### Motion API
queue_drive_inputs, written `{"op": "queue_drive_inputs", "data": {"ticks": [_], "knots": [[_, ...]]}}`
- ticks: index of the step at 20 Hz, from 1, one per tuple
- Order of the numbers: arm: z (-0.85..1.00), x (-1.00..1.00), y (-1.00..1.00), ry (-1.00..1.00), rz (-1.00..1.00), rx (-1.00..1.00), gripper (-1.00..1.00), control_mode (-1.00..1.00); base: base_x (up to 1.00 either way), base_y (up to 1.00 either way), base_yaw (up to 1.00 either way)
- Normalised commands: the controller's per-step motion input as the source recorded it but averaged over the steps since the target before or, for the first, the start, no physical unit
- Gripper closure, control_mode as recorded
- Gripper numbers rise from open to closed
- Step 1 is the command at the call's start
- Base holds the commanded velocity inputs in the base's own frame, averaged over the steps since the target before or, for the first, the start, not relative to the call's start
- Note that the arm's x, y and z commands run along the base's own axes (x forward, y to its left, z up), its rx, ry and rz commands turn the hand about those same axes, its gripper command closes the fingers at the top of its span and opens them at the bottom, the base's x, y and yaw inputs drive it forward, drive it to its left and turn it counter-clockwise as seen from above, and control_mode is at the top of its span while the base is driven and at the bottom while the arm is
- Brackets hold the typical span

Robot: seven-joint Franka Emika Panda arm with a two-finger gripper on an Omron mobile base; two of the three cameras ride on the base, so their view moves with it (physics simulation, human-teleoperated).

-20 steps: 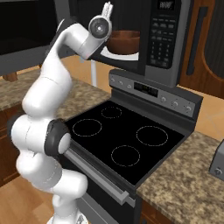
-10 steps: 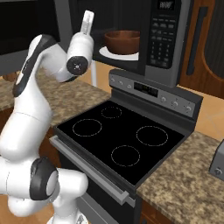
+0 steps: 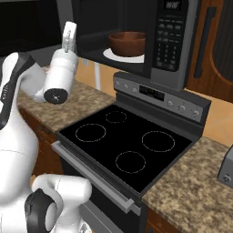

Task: Pick the garlic from the sink and place it in the bowl. Then pick the bowl and place it in the microwave. Then close the microwave door and press the start button.

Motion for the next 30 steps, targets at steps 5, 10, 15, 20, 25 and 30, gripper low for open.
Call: {"op": "queue_drive_inputs", "data": {"ticks": [5,10,15,20,25,30], "knots": [[0.62,-1.0,0.21,0.03,-0.13,-0.06,-1.0,-1.0,0.0,0.0,0.0],[0.47,-1.0,0.28,0.09,-0.12,-0.01,-1.0,-1.0,0.0,0.0,0.0],[0.32,-1.0,0.34,0.1,-0.13,0.01,-1.0,-1.0,0.0,0.0,0.0],[0.37,-1.0,0.37,0.05,-0.16,0.02,-1.0,-1.0,0.0,0.0,0.0],[0.0,-0.74,0.76,0.0,-0.05,0.13,-1.0,-1.0,0.0,0.0,0.0],[-0.05,-0.92,0.69,-0.05,0.0,0.08,-1.0,-1.0,0.0,0.0,0.0]]}}
